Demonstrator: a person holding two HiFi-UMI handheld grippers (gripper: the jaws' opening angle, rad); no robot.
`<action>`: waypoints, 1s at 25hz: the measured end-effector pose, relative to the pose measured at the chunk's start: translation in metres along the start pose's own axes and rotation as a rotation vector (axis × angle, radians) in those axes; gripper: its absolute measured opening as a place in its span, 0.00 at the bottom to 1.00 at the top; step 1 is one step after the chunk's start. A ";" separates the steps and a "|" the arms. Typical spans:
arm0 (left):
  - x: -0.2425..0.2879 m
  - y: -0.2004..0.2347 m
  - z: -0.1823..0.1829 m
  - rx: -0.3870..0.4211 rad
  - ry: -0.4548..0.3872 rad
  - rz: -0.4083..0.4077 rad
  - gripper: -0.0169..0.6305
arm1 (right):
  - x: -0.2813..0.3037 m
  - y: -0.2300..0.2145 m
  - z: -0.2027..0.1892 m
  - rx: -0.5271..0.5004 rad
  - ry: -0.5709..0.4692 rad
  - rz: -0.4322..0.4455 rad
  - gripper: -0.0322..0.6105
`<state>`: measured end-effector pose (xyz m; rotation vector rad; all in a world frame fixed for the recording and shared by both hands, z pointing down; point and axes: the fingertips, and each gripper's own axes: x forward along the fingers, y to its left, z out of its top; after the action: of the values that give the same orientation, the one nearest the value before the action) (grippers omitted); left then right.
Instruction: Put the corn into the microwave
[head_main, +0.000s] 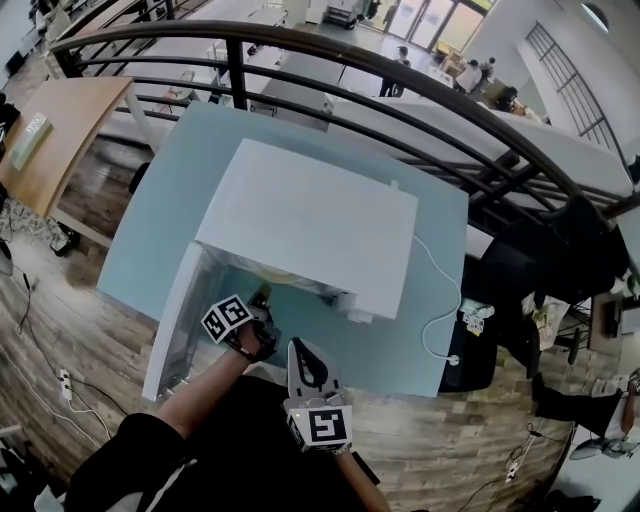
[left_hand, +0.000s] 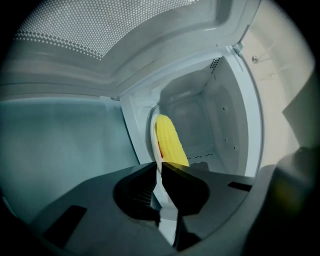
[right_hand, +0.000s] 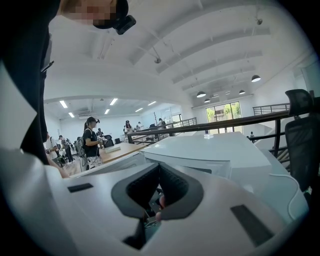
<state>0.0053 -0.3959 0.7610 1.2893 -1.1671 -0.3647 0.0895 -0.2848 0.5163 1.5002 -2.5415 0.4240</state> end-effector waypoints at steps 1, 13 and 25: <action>-0.004 -0.001 -0.002 0.012 0.010 -0.005 0.08 | 0.000 0.000 0.001 0.000 -0.002 0.003 0.06; -0.061 -0.077 -0.043 0.419 0.170 -0.182 0.03 | -0.005 0.001 0.002 0.040 -0.018 0.015 0.06; -0.138 -0.162 -0.008 1.039 -0.061 -0.254 0.03 | -0.002 -0.008 0.006 0.083 -0.062 -0.015 0.06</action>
<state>0.0128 -0.3359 0.5569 2.3487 -1.2865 0.0619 0.0977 -0.2893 0.5112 1.5837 -2.5882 0.4938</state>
